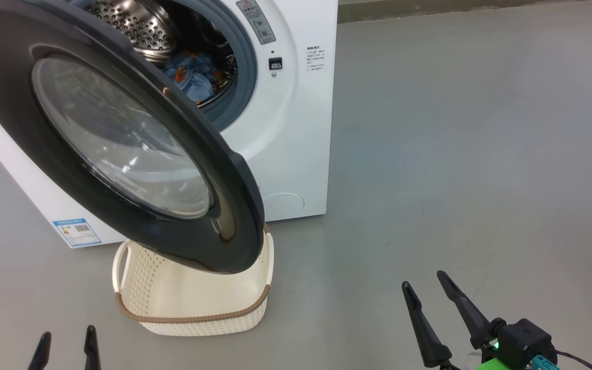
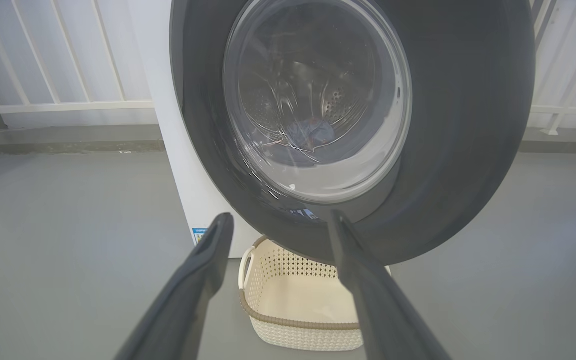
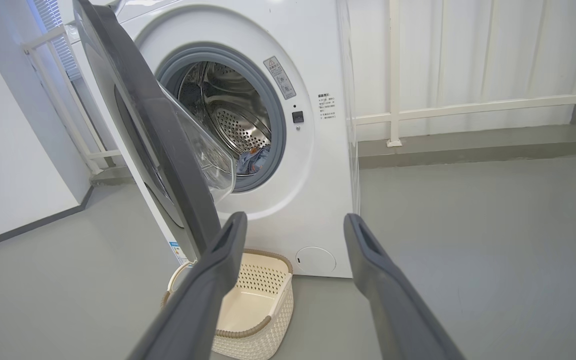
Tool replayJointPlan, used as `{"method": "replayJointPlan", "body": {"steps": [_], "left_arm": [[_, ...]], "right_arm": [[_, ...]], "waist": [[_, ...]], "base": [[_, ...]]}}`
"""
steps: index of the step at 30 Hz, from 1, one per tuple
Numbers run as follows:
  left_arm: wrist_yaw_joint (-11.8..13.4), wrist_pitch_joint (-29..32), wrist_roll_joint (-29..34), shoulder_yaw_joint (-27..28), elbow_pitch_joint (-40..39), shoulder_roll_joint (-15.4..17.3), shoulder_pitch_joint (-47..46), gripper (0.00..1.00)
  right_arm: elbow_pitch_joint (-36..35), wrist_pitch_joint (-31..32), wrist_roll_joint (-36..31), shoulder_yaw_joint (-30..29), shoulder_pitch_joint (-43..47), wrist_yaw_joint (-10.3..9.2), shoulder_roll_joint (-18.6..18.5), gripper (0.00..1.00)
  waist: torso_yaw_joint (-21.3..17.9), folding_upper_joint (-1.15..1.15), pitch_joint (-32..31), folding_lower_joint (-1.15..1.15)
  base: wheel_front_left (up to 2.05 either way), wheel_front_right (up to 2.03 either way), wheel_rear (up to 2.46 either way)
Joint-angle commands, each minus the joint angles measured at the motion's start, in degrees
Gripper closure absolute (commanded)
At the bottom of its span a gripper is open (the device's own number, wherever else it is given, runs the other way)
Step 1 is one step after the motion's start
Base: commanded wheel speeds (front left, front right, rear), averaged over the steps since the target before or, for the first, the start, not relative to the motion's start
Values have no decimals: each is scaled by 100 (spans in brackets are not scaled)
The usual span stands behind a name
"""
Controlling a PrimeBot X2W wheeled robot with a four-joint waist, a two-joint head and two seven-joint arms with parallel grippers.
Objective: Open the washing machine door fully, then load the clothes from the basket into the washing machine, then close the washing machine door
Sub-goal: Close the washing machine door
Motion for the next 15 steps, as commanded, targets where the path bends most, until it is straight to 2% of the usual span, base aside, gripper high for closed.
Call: {"method": "replayJointPlan", "body": {"steps": [1, 13, 14, 15], "left_arm": [[-9, -37, 11, 214, -98, 29, -176, 0], [-46, -37, 29, 248, -85, -4, -173, 0], [-49, -37, 33, 252, -85, -6, -173, 0], [-53, -37, 35, 255, -84, -8, -172, 0]], "right_arm": [[-129, -69, 35, 111, -42, 8, 19, 0], [-117, -69, 36, 115, -32, 8, 19, 0], [-115, -69, 39, 116, -30, 8, 19, 21], [-112, -69, 39, 117, -26, 8, 19, 69]], "waist": [[0, 0, 0, 0], [6, 0, -12, 0], [7, 0, -13, 0], [9, 0, -16, 0]], "base": [[0, 0, 0], [0, 0, 0], [0, 0, 0], [0, 0, 0]]}}
